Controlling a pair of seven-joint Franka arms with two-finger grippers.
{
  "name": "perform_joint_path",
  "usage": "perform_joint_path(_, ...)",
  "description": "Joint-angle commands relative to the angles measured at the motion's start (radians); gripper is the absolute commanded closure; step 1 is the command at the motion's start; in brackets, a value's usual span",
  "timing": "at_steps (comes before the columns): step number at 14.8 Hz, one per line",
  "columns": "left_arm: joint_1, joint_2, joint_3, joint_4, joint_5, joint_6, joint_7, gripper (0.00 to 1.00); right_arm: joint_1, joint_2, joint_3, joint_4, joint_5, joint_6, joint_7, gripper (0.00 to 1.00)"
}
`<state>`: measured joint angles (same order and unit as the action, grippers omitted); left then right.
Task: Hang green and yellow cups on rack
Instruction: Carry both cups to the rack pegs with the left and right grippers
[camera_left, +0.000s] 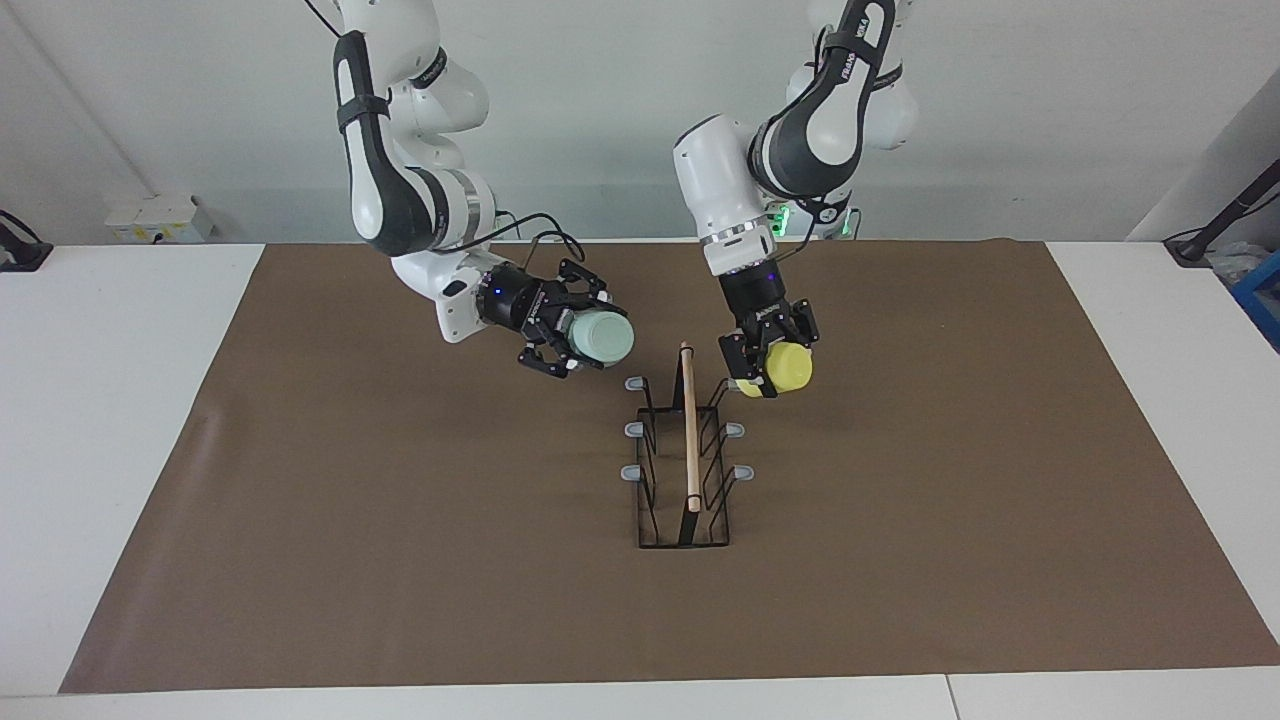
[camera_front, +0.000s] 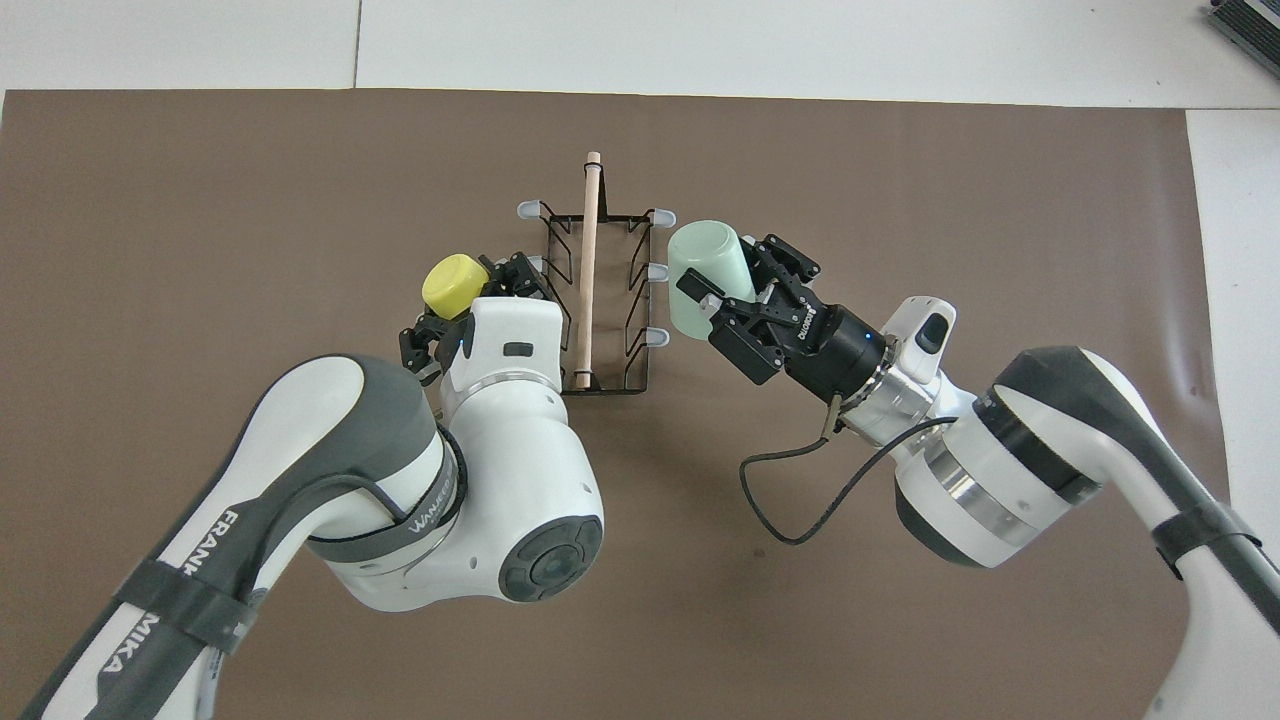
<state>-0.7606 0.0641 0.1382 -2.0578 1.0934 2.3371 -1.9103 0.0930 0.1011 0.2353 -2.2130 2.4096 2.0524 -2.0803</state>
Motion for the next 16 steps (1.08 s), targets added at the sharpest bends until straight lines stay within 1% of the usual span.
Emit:
perform_joint_path(1, -0.046, 0.011, 0.017, -0.015, 0.031, -0.027, -0.026, 1.00, -0.013, 0.104, 0.007, -0.001, 0.028, -0.134, -0.108, 1.00)
perform_joint_path(2, -0.055, 0.028, 0.017, -0.012, 0.045, -0.032, -0.032, 1.00, -0.012, 0.139, 0.007, 0.003, 0.031, -0.171, -0.139, 1.00)
perform_joint_path(3, -0.071, 0.055, 0.017, -0.010, 0.062, -0.039, -0.050, 1.00, -0.012, 0.156, 0.007, 0.003, 0.031, -0.188, -0.151, 1.00)
perform_joint_path(5, -0.082, 0.071, 0.015, -0.010, 0.095, -0.056, -0.102, 1.00, -0.006, 0.173, 0.007, 0.003, 0.034, -0.207, -0.152, 1.00)
perform_joint_path(6, -0.092, 0.086, 0.015, -0.009, 0.097, -0.056, -0.111, 1.00, -0.002, 0.193, 0.007, 0.009, 0.039, -0.231, -0.153, 1.00)
perform_joint_path(8, -0.094, 0.089, 0.014, -0.010, 0.097, -0.048, -0.112, 1.00, 0.010, 0.222, 0.007, 0.012, 0.062, -0.279, -0.155, 1.00)
perform_joint_path(9, -0.094, 0.089, 0.014, -0.007, 0.097, -0.051, -0.110, 0.82, 0.011, 0.229, 0.007, 0.012, 0.065, -0.294, -0.159, 1.00)
perform_joint_path(10, -0.094, 0.089, 0.014, 0.002, 0.095, -0.052, -0.102, 0.32, 0.013, 0.229, 0.007, 0.012, 0.066, -0.299, -0.162, 1.00)
perform_joint_path(11, -0.092, 0.089, 0.014, 0.007, 0.094, -0.047, -0.095, 0.05, 0.013, 0.229, 0.007, 0.010, 0.071, -0.299, -0.164, 1.00)
perform_joint_path(12, -0.092, 0.085, 0.012, 0.010, 0.085, -0.048, -0.090, 0.01, 0.014, 0.229, 0.007, 0.010, 0.074, -0.299, -0.164, 1.00)
perform_joint_path(16, -0.086, 0.066, 0.012, 0.025, 0.059, -0.052, -0.081, 0.00, 0.021, 0.229, 0.006, 0.012, 0.074, -0.288, -0.184, 1.00)
